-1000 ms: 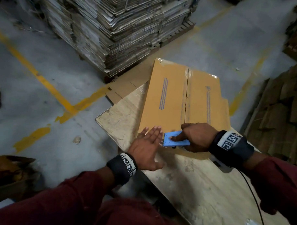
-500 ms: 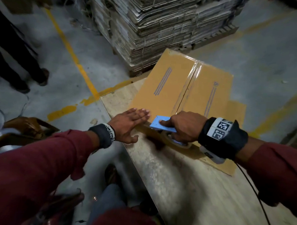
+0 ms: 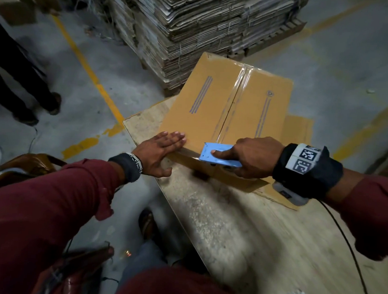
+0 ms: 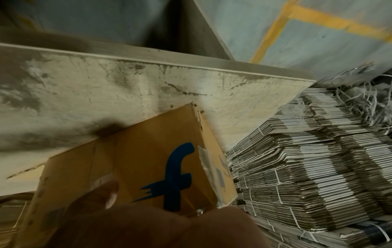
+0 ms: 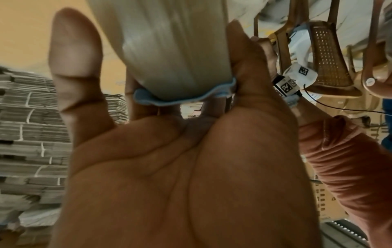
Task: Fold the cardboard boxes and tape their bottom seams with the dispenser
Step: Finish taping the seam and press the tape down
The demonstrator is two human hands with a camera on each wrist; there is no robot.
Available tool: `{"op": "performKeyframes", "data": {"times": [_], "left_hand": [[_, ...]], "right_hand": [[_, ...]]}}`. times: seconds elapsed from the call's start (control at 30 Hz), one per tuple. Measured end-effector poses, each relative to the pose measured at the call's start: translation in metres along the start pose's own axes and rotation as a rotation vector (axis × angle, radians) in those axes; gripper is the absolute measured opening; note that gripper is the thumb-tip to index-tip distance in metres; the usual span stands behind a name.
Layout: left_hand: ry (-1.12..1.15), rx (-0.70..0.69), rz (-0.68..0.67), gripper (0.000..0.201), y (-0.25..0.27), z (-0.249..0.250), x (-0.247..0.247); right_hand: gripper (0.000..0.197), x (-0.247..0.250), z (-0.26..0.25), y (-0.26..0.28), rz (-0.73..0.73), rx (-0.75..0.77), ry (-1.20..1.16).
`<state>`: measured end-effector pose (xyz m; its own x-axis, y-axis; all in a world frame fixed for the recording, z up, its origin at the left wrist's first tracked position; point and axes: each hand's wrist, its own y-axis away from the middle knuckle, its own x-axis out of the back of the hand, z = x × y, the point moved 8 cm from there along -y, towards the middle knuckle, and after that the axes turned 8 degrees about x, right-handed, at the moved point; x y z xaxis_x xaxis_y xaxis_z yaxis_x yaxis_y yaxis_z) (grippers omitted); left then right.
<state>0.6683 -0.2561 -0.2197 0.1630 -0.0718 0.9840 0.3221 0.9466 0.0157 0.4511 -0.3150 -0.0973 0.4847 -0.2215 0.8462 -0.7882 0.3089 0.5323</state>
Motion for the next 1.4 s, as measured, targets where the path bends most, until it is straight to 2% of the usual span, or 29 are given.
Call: {"op": "performKeyframes", "data": {"times": [0.1,0.27,0.47,0.7,1.0,1.17,1.23,1.3,1.4], "left_hand": [[-0.005,-0.001,0.022,0.107,-0.001,-0.002,0.0],[-0.005,-0.023,0.058,0.108,-0.004,0.0,-0.002],[-0.013,-0.023,0.064,0.109,-0.003,-0.001,-0.001],[-0.021,-0.015,0.078,0.107,-0.002,0.003,0.0],[-0.024,-0.037,0.067,0.107,-0.005,-0.016,0.007],[-0.057,-0.025,0.046,0.107,-0.012,-0.038,0.023],[-0.074,-0.02,0.099,0.107,-0.013,-0.017,0.029],[-0.039,-0.072,0.148,0.104,-0.017,0.034,0.026],[-0.025,-0.086,0.106,0.105,-0.037,0.108,0.0]], "right_hand": [[0.061,-0.01,0.017,0.026,-0.055,0.007,0.017],[0.058,-0.035,0.039,0.075,-0.078,-0.09,-0.082],[0.058,-0.048,0.043,0.062,-0.128,-0.127,-0.123],[0.058,-0.042,0.038,0.042,-0.207,-0.141,-0.098],[0.061,-0.025,0.031,0.028,-0.217,-0.14,-0.13],[0.062,-0.003,0.025,0.005,-0.152,-0.123,-0.105],[0.061,-0.003,0.025,0.003,-0.145,-0.118,-0.094],[0.062,-0.005,0.023,0.003,-0.131,-0.111,-0.087],[0.06,0.001,0.023,-0.001,-0.109,-0.109,-0.083]]}}
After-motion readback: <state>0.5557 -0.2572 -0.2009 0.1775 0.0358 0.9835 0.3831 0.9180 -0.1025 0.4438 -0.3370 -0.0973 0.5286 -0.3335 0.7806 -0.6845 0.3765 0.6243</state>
